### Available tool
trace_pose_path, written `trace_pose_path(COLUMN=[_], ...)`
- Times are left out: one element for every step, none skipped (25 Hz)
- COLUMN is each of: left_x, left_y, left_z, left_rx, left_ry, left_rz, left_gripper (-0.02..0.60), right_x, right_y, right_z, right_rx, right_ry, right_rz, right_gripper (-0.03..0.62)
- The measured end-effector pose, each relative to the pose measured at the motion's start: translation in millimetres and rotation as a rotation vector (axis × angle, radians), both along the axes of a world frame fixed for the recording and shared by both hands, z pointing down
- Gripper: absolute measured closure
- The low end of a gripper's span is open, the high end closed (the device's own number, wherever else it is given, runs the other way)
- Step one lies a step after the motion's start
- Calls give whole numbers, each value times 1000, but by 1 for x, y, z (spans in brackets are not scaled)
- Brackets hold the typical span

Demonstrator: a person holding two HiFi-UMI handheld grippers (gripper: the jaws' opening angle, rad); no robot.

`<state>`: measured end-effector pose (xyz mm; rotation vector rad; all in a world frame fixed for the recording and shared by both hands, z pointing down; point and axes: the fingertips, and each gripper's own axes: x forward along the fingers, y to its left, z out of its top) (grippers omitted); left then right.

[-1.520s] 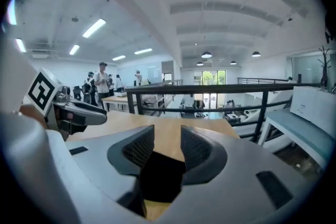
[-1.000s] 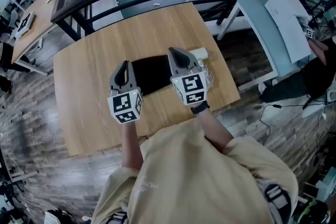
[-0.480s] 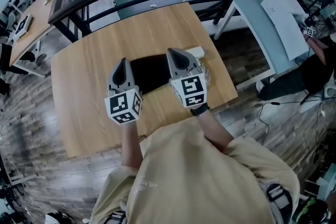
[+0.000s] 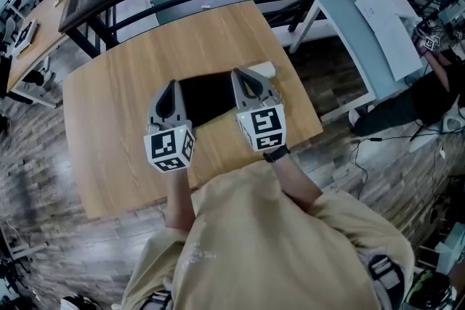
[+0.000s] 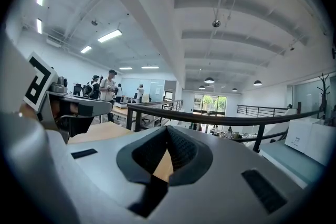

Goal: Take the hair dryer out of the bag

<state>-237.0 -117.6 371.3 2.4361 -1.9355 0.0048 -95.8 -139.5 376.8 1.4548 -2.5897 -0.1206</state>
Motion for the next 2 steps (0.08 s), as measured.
trace_pose_path(left_x=[2, 4], left_y=[-1, -2], left_z=[2, 5], left_rx=[-6, -12], left_ry=[-2, -5], left_rz=[2, 3], left_gripper=[571, 571], right_x=[2, 5], right_y=[-1, -2], right_z=[1, 3], right_rx=[-2, -4], right_ry=[-1, -3], right_rz=[1, 3], right_gripper=[580, 580])
